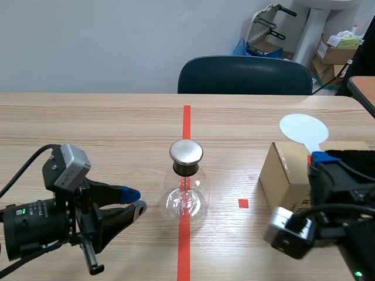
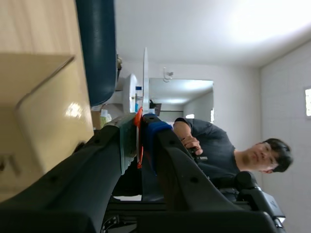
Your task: Do the electroscope experiment
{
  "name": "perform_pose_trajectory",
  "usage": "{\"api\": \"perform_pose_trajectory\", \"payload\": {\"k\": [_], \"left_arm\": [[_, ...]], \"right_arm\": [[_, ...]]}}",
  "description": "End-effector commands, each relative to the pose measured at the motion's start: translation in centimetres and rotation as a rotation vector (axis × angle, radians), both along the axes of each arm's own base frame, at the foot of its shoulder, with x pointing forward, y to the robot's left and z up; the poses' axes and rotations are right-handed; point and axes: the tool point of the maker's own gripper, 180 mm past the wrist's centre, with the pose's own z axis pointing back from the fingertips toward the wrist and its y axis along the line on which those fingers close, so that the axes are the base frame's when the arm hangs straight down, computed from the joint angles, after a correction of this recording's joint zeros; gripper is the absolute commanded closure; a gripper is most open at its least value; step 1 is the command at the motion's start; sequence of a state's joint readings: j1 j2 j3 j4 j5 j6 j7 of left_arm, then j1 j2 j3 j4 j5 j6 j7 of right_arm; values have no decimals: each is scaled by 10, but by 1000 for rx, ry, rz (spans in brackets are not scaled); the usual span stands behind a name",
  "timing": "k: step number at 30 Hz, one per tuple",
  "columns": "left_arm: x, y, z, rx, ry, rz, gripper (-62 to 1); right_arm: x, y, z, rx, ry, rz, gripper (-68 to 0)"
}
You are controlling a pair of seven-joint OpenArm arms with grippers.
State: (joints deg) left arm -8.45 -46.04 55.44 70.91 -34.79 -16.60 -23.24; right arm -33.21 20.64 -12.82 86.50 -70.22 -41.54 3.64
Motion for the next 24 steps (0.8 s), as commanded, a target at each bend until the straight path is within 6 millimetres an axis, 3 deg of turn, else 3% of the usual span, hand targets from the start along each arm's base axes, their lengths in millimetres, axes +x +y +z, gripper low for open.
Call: {"api": "perform_pose_trajectory", "payload": {"k": [1,5,11,17,24], "left_arm": [[-1,-5,11,-33,-17,-15,-244],[-8,-4,17,-38,-8,-60,-331],[-28,-7,24,-18,-42,-162,-333],[-55,-13,29,15,-114,-280,-333],[-69,-12,42,10,-135,-325,-333]], "right_arm": [[-2,-8,15,8,-59,14,-11],[-8,-33,22,36,-58,24,-11],[-13,-59,34,41,-95,38,-11],[-22,-76,17,14,-75,38,-11],[-23,-97,4,4,-69,-12,-10]]}}
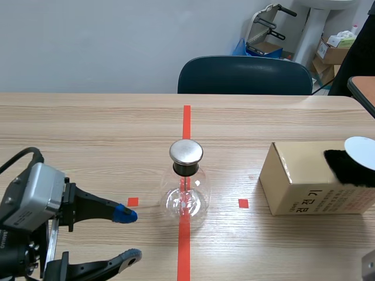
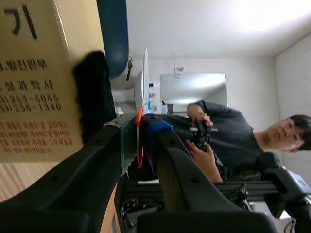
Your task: Do the electroscope experiment
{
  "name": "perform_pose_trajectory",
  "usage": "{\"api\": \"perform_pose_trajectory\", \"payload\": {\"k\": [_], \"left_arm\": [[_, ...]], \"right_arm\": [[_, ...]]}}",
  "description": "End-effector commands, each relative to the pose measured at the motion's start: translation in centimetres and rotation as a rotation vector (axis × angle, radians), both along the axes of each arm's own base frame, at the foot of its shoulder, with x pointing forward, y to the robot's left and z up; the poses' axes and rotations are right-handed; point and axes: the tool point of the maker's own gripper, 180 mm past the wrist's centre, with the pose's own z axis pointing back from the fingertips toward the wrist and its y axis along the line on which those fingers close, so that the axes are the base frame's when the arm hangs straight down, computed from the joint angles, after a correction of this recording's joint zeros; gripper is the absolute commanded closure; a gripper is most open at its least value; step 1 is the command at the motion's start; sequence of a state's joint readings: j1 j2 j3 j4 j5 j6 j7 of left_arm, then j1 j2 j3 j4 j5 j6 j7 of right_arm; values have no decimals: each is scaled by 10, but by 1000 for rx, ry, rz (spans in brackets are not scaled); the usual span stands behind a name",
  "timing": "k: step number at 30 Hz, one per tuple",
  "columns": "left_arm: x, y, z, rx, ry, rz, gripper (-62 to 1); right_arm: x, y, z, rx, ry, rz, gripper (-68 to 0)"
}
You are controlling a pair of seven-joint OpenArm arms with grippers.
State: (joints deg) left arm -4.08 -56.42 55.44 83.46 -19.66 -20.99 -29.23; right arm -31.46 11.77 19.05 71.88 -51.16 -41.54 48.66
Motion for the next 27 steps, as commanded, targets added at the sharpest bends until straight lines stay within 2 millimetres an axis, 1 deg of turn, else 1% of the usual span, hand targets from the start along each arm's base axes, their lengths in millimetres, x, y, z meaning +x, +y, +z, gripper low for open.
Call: {"api": "perform_pose_trajectory", "payload": {"k": [1,6,12,17,21,24,27], "left_arm": [[-4,-4,12,-36,-11,-11,-333],[-8,1,21,-24,-25,-36,-333],[-14,7,29,-24,-23,-53,-333],[-30,10,35,-47,6,-71,-333],[-39,11,48,-95,14,-87,-333],[-39,12,57,-131,1,-88,-333],[-38,13,61,-147,-4,-88,-333]], "right_arm": [[7,-5,16,-48,-80,2,-10],[10,-18,7,-47,-66,-26,-10],[14,-25,-6,-51,-41,-44,-10],[12,-27,-17,-54,-8,-54,-10],[8,-29,-27,-63,30,-64,-10],[6,-31,-31,-69,43,-74,-10],[6,-34,-34,-74,55,-89,-10]]}}
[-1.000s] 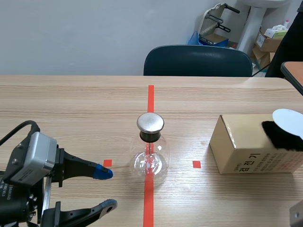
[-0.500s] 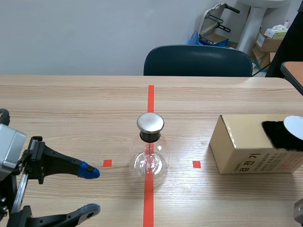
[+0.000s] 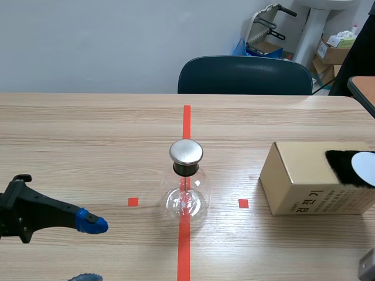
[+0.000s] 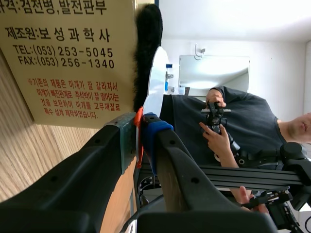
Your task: Do the electroscope experiment
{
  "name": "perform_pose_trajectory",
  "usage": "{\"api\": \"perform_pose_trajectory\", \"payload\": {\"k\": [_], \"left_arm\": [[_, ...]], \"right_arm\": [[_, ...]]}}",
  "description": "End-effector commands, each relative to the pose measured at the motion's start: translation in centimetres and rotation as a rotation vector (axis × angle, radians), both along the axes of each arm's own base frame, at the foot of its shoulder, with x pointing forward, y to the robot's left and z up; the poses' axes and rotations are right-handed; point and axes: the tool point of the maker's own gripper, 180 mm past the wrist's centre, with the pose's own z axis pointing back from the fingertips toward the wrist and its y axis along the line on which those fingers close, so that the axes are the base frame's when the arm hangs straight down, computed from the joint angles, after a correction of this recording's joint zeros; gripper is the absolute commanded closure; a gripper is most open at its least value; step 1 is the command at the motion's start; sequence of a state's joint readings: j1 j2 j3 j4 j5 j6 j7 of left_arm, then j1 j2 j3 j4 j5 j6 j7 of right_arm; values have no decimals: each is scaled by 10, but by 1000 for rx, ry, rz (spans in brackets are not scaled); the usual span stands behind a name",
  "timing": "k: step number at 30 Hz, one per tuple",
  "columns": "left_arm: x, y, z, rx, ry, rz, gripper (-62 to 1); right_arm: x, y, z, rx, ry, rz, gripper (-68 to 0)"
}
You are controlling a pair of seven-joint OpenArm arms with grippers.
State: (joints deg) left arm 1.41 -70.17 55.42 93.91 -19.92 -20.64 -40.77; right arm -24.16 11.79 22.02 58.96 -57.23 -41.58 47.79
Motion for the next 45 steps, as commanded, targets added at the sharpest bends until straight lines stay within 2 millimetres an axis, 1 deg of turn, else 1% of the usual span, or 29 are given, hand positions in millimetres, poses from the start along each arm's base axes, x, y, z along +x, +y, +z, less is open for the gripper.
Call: {"api": "perform_pose_trajectory", "payload": {"k": [1,3,6,10,12,13,14,17,18,19,20,23,24,25,26,28,29,30,31,34,35,36,37,40,41,42,43,45], "left_arm": [[1,-4,8,-38,-5,0,-333],[1,-4,9,-42,-7,0,-333],[1,-3,11,-50,-9,0,-333],[2,-3,16,-73,-14,2,-332],[2,-3,16,-77,-15,2,-332],[2,-3,16,-77,-15,2,-332],[2,-3,16,-77,-15,2,-332],[2,-3,16,-77,-15,2,-332],[2,-3,16,-77,-15,2,-332],[2,-3,16,-77,-15,2,-332],[2,-3,16,-76,-15,2,-332],[2,-3,16,-76,-15,2,-332],[2,-3,16,-76,-15,2,-332],[2,-3,16,-76,-15,2,-332],[2,-3,16,-76,-15,2,-332],[2,-3,16,-76,-15,2,-332],[2,-3,16,-76,-15,2,-332],[2,-3,16,-76,-15,2,-332],[2,-3,16,-76,-15,2,-332],[2,-3,16,-77,-15,2,-332],[2,-3,16,-77,-15,2,-332],[2,-3,16,-77,-15,2,-332],[2,-3,16,-77,-15,2,-332],[2,-3,16,-77,-15,2,-332],[2,-3,16,-77,-15,2,-332],[2,-3,16,-77,-15,2,-332],[2,-3,16,-77,-15,2,-332],[2,-3,16,-77,-15,2,-332]], "right_arm": [[1,-8,11,-50,-51,-11,-10],[1,-10,11,-51,-51,-17,-10],[2,-6,10,-59,-45,2,-10],[-3,13,-1,-47,11,101,-10],[-5,16,-5,-31,29,109,-10],[-4,14,-5,-28,26,91,-10],[-3,8,-4,-27,21,51,-10],[-1,-18,-1,-28,1,-102,-10],[0,-23,-1,-30,0,-127,-10],[0,-22,-1,-33,1,-124,-10],[0,-15,-2,-35,7,-80,-10],[-5,20,-5,-28,20,116,-10],[-7,27,-5,-24,21,154,-10],[-7,27,-5,-23,21,155,-10],[-5,20,-4,-20,16,110,-10],[-1,-6,-3,-21,6,-49,-10],[-2,-16,-4,-23,9,-107,-10],[-3,-18,-4,-26,11,-118,-10],[-3,-14,-4,-30,14,-86,-10],[-8,25,-5,-23,24,144,-10],[-10,33,-4,-19,23,192,-10],[-10,37,-4,-15,21,208,-10],[-9,33,-4,-10,15,177,-10],[-2,-3,-2,-11,-1,-49,-10],[-2,-11,-2,-16,-2,-92,-10],[-1,-13,-2,-20,-1,-97,-10],[-1,-9,-2,-25,2,-69,-10],[-4,14,-3,-19,11,65,-10]]}}
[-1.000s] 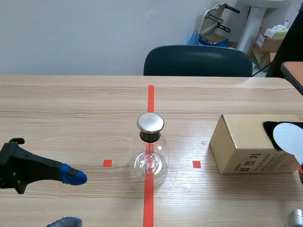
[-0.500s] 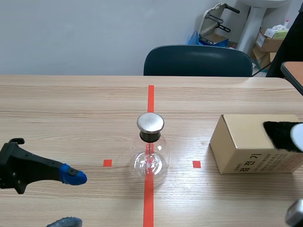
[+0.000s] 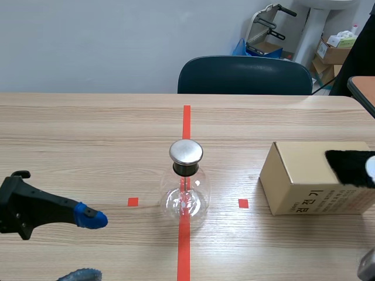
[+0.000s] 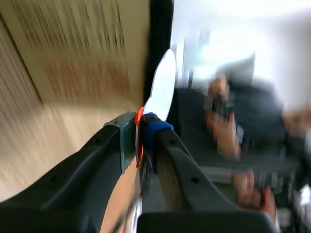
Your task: Do the electroscope experiment
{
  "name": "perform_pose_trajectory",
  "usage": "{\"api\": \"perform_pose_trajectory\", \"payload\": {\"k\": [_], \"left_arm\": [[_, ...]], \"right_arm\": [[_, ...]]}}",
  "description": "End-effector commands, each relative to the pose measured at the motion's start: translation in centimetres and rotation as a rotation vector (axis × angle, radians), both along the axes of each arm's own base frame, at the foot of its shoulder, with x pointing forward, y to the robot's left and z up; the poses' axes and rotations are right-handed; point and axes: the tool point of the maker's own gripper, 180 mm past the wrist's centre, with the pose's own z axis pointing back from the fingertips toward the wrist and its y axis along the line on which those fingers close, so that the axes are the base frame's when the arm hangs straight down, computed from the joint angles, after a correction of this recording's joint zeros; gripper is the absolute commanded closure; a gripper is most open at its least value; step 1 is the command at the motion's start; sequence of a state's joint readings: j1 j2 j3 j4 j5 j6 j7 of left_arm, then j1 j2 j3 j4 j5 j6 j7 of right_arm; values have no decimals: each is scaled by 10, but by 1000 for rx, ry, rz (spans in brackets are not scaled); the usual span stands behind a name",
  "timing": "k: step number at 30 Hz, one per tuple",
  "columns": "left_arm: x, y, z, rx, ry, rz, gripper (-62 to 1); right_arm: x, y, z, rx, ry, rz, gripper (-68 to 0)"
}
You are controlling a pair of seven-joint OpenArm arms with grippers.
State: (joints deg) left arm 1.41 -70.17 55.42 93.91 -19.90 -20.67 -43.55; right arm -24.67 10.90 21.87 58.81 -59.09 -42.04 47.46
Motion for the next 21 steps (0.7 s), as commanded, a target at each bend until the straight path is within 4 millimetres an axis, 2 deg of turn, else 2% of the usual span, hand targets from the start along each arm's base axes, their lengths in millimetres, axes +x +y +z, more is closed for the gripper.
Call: {"api": "perform_pose_trajectory", "payload": {"k": [1,3,4,7,9,13,14,15,18,19,21], "left_arm": [[1,-3,8,-31,-7,0,-332],[1,-4,8,-37,-6,1,-332],[1,-4,8,-40,-6,1,-332],[1,-6,9,-45,-6,1,-332],[1,-6,9,-45,-7,1,-332],[1,-5,6,-30,-4,0,-332],[1,-5,6,-31,-4,1,-332],[1,-5,6,-31,-4,1,-332],[1,-5,6,-31,-5,1,-332],[1,-5,6,-31,-5,1,-332],[1,-5,6,-30,-5,1,-332]], "right_arm": [[0,18,4,-6,-10,119,-10],[-1,26,4,3,-13,158,-10],[0,20,5,11,-21,114,-10],[4,-15,5,3,-27,-93,-10],[2,-19,5,-5,-22,-105,-10],[-1,23,5,8,-16,141,-10],[-2,27,4,20,-12,155,-10],[0,24,4,27,-17,123,-10],[2,-11,3,29,-22,-96,-10],[1,-17,2,25,-19,-128,-10],[1,-12,2,20,-16,-92,-10]]}}
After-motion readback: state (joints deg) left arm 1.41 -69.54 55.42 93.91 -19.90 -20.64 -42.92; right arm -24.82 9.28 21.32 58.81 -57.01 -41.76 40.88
